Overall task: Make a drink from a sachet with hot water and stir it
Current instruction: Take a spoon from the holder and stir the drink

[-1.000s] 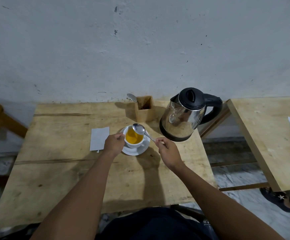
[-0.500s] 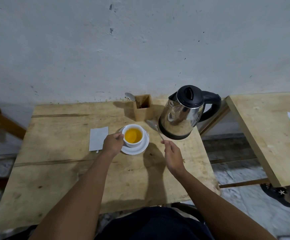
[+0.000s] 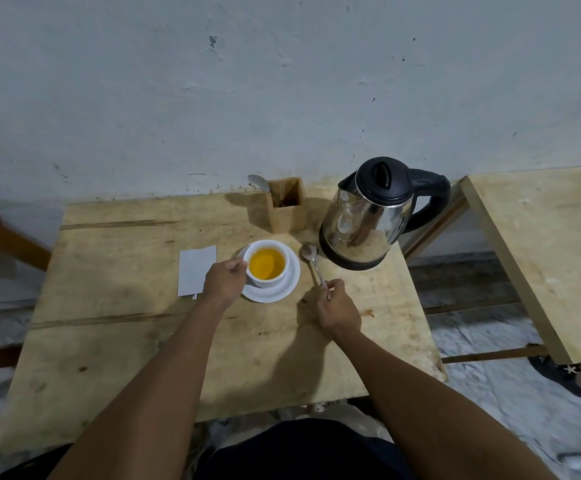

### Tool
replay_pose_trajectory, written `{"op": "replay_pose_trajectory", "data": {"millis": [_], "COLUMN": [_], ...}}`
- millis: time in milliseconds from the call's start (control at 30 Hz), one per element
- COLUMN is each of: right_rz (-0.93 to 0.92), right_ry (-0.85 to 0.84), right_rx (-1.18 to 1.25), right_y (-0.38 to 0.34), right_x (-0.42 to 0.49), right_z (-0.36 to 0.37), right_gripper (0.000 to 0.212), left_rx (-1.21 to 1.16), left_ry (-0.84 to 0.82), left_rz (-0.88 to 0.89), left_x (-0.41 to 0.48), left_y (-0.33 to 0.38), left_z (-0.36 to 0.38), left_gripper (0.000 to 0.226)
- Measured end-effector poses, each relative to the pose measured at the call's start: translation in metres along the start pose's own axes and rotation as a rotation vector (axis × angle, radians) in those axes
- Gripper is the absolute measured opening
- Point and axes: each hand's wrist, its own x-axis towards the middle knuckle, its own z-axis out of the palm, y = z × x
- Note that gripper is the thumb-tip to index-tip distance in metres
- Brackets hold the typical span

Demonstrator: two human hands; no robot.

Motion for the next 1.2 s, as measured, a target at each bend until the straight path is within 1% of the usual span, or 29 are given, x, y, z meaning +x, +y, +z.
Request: {"op": "replay_pose_trajectory", "data": {"millis": [233,467,667,733,867,1033,1133,1200], "right_rz": [0.048,0.081,0.128,0.127,0.094,0.072,0.074,0.072], "right_ry": [0.009,0.006,0.003,0.008,0.001,-0.021,-0.01,0.0], "right_rx": [-0.114,-0.057,-0.047,-0.05,-0.059,-0.06,-0.037,-0.068], "right_y": [-0.006,-0.007,-0.008,-0.009,-0.009,-0.01,-0.01,-0.013], "right_x": [0.008,0.014,0.018,0.018,0.017,0.017,0.017,0.017], "right_z": [-0.002,0.003,0.007,0.006,0.004,0.003,0.002,0.0], "right_gripper": [0.027,0.028,0.033,0.03,0.019,0.025,0.028,0.031], "left_rx": [-0.016,-0.015,-0.027,-0.03,-0.031,-0.018,-0.023,-0.024], "left_ry": [-0.001,0.002,0.005,0.005,0.006,0.009,0.008,0.003], "left_rz": [-0.008,-0.017,-0.027,-0.032,-0.028,-0.028,-0.025,-0.021], "left_x": [0.0,-0.001,0.0,0.001,0.0,-0.001,0.0,0.0], "left_y": [0.001,0.002,0.002,0.002,0.002,0.003,0.002,0.002], "left_z": [-0.002,-0.001,-0.001,0.0,0.0,0.0,-0.001,-0.002], "left_gripper": [0.039,0.039,0.039,0.039,0.039,0.039,0.039,0.039]}}
